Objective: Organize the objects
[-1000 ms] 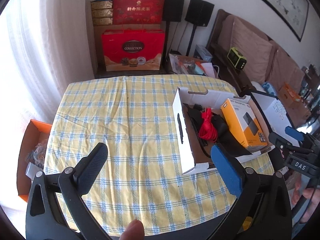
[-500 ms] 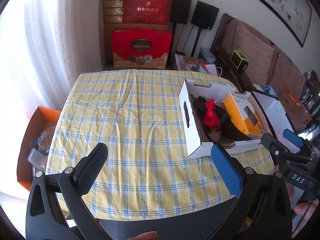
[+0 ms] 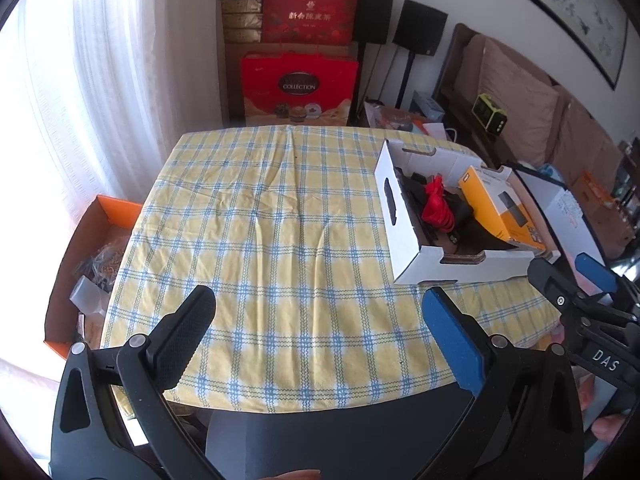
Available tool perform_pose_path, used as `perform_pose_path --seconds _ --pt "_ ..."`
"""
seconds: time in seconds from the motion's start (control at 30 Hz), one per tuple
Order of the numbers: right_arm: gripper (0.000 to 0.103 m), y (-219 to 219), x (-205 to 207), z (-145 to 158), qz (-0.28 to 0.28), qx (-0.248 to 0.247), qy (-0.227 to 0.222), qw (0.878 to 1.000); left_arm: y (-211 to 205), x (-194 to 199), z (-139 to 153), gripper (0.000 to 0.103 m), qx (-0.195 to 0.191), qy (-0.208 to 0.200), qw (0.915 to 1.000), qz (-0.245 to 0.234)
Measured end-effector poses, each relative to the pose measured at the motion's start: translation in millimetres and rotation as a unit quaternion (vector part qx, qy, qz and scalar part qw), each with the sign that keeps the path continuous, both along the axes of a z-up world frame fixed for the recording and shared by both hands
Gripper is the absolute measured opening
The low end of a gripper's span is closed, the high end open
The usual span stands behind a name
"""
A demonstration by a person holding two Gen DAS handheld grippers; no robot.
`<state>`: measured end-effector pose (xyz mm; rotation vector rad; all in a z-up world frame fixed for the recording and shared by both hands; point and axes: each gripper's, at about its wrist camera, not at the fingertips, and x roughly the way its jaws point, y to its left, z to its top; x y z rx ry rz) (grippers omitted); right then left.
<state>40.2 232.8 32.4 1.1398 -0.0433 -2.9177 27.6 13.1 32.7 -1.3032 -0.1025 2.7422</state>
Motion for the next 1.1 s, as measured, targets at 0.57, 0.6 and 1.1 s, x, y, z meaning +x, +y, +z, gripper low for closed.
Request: perform_pose_path --seconds 0.57,0.6,1.1 --pt "0.103 -2.0 4.0 -3.3 -0.012 0.002 0.001 1.000 0.7 3.8 5.2 0.103 -0.014 0.008 0.9998 0.008" --pt "0.103 -2.0 4.2 -3.1 -0.013 0.003 0.002 1.000 0.8 3.7 5.6 0.103 -0.013 0.008 0.9998 0.009" --pt "0.103 -2.0 4.2 -1.4 -0.014 0.005 0.004 1.000 0.7 2.9 4.8 0.103 -0.021 0.008 0.9996 0.014"
